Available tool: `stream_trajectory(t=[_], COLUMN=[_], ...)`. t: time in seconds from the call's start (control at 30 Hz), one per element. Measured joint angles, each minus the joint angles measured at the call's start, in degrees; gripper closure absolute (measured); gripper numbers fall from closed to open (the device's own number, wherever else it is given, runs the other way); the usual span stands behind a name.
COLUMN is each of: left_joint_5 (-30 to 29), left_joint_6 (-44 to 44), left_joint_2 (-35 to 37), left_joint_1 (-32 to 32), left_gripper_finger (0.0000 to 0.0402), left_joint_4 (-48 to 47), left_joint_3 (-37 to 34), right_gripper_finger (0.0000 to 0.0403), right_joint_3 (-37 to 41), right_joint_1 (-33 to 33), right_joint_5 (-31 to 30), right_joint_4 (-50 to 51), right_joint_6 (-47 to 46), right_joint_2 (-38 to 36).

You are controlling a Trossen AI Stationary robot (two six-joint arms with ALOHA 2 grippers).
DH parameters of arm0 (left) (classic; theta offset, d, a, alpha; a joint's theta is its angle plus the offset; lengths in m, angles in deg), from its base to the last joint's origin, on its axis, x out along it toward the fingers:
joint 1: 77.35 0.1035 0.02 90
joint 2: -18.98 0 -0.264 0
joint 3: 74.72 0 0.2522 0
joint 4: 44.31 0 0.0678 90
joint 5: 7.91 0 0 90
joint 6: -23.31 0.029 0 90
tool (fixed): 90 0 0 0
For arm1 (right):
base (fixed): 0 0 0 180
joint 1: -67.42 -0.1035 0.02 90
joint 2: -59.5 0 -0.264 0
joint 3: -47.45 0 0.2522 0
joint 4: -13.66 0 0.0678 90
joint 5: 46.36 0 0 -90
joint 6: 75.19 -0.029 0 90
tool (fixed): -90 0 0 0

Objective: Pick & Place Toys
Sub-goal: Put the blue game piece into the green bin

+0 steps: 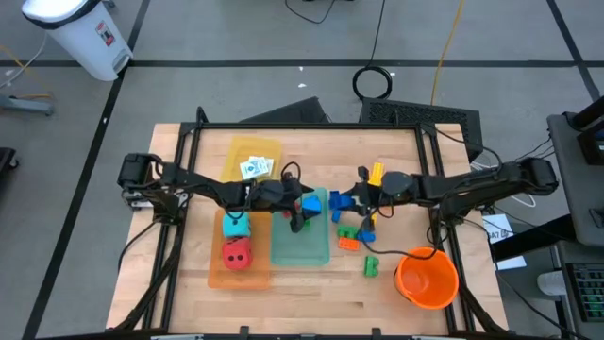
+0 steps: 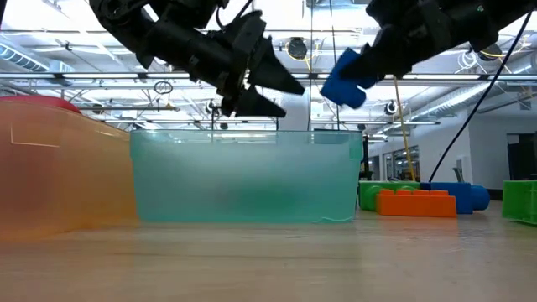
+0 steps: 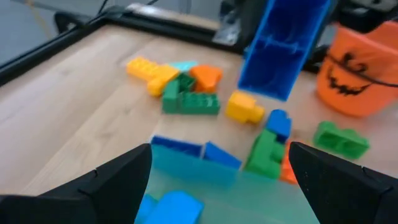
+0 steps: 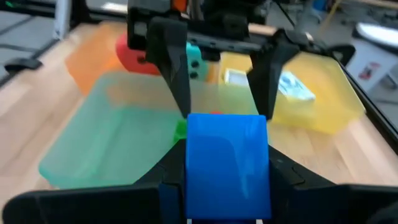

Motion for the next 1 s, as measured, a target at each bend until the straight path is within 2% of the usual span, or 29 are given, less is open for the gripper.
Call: stream_trajectory(t=[0.2,0.53,0.77,0.87,1.0], left_joint_5=[0.1,0.0,-2.4,-3.0,-3.0], left_joint_6=[2.8,9.6,10.0,11.2,11.3], left_joint_2=[-1.3,-1.4,-1.4,-1.4,-1.4], left_joint_1=[-1.8,-3.1,-3.4,-3.4,-3.4], left_gripper_finger=[0.0018,0.0018,0.0021,0.0044,0.0114], left_joint_4=[5.4,6.0,6.1,6.1,6.1], left_joint_3=[0.0,0.0,0.0,0.0,0.0], right_gripper_finger=[0.0309,0.0309,0.0302,0.0305,0.0306], right_joint_3=[0.0,0.0,0.0,0.0,0.0], right_joint_1=[-2.0,-2.8,-3.0,-3.0,-3.0], right_joint_5=[0.0,0.0,0.1,0.2,0.1], right_joint_4=[-7.4,-21.1,-29.9,-29.8,-29.7], right_joint_6=[1.6,0.8,0.9,0.5,0.3], right_joint_2=[4.4,13.7,18.2,18.4,18.3])
